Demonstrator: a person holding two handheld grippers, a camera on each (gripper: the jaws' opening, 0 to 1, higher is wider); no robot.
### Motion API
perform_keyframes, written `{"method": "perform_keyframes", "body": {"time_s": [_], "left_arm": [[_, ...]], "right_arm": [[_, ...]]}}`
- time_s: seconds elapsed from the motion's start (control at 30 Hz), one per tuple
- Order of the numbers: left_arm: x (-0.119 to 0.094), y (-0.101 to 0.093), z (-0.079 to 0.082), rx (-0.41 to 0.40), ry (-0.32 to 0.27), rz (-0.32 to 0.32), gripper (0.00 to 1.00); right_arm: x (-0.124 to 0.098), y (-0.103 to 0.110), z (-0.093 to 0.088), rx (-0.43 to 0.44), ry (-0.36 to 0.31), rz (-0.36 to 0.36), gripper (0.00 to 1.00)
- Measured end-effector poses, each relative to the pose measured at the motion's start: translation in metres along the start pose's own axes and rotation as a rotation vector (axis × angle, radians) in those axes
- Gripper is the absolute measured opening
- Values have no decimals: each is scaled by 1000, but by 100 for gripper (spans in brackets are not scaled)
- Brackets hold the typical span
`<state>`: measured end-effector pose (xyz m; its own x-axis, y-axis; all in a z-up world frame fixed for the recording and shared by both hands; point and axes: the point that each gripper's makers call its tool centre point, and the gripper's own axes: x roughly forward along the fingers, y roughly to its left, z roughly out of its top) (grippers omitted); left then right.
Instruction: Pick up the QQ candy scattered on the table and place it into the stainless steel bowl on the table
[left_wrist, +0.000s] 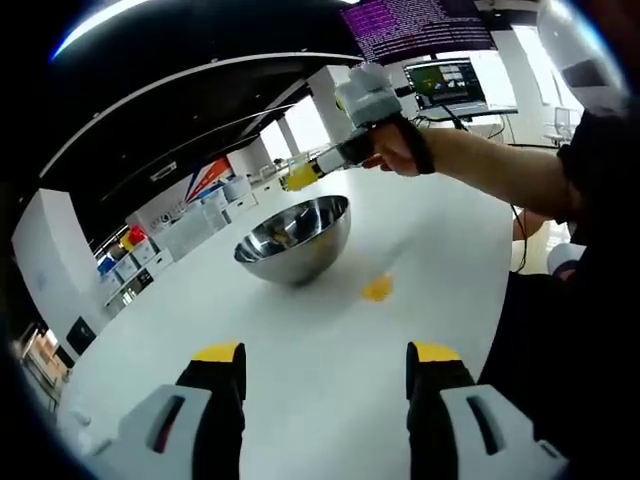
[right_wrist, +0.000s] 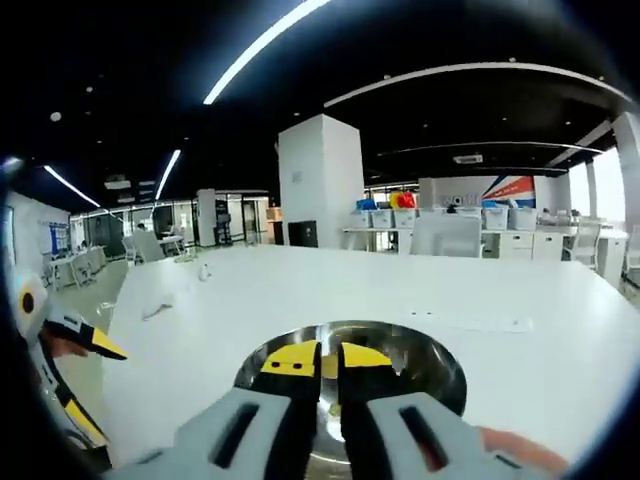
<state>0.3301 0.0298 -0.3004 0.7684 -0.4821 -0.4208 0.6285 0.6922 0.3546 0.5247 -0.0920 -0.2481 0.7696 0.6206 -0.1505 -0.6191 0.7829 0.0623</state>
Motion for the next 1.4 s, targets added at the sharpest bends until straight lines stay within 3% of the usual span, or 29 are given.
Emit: {"method": "perform_keyframes", "body": {"time_s": [0.1, 0.5, 0.63, 0.73, 0.83, 1.13, 1.4], "left_arm": [[0, 1, 0, 0, 1, 2, 65], [2, -1, -1, -5, -3, -6, 65], [1, -1, -1, -1, 1, -3, 65], [0, -1, -1, -2, 0, -2, 65], [-1, 0, -1, -2, 1, 1, 65], [1, -1, 0, -1, 1, 0, 65], [3, -2, 2, 1, -2, -5, 65]], "right_arm": [[1, -1, -6, 21, 13, 12, 6], [-5, 0, 6, 15, -41, 24, 14], [-7, 5, 10, 54, -61, 48, 23], [-10, 2, 9, 34, -54, 20, 14], [-17, 2, 15, 31, -70, 13, 14], [-65, 19, 77, -14, -231, 43, 14], [-113, 50, 103, -115, -316, 106, 14]]}}
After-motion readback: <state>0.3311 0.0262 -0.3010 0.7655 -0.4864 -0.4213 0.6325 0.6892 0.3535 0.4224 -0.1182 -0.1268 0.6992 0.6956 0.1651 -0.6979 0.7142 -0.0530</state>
